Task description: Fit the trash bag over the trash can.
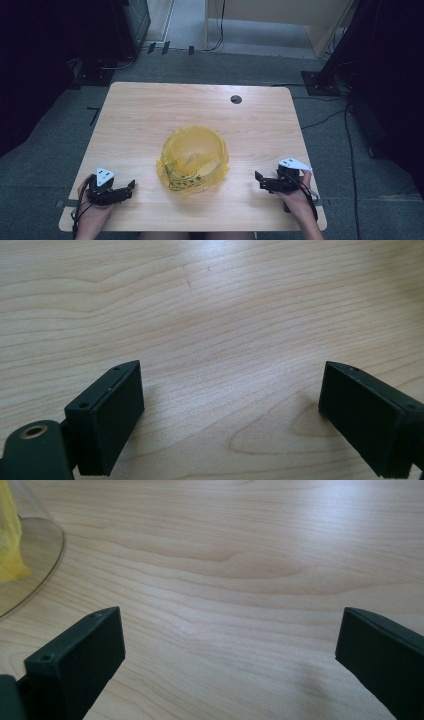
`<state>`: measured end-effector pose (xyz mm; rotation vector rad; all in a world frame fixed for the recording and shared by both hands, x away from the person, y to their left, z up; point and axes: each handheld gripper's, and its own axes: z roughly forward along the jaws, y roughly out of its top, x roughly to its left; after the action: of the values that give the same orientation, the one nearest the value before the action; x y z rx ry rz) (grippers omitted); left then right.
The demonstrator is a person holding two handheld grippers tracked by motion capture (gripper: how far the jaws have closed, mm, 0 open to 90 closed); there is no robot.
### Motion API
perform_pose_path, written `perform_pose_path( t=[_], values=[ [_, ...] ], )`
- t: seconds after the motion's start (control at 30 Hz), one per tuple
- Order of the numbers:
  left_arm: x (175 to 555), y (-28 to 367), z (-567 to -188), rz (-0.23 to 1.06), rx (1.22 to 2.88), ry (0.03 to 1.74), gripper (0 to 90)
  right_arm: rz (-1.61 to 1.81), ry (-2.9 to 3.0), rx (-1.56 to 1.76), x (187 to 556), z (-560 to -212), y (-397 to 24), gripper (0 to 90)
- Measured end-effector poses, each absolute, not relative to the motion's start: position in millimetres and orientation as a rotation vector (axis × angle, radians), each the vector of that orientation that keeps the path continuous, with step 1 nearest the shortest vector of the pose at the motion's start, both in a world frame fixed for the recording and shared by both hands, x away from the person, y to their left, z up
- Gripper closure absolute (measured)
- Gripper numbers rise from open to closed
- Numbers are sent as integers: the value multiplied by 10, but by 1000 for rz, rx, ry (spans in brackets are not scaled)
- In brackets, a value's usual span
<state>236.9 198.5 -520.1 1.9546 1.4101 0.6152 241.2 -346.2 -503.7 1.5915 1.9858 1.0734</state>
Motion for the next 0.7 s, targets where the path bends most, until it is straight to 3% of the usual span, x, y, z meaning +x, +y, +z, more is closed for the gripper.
perform_pose_path(
  t=[0.7],
  values=[
    [2369, 1985, -5201, 615, 1955, 1410, 104, 984, 1946, 1643, 2167, -5185, -3848, 0]
  ],
)
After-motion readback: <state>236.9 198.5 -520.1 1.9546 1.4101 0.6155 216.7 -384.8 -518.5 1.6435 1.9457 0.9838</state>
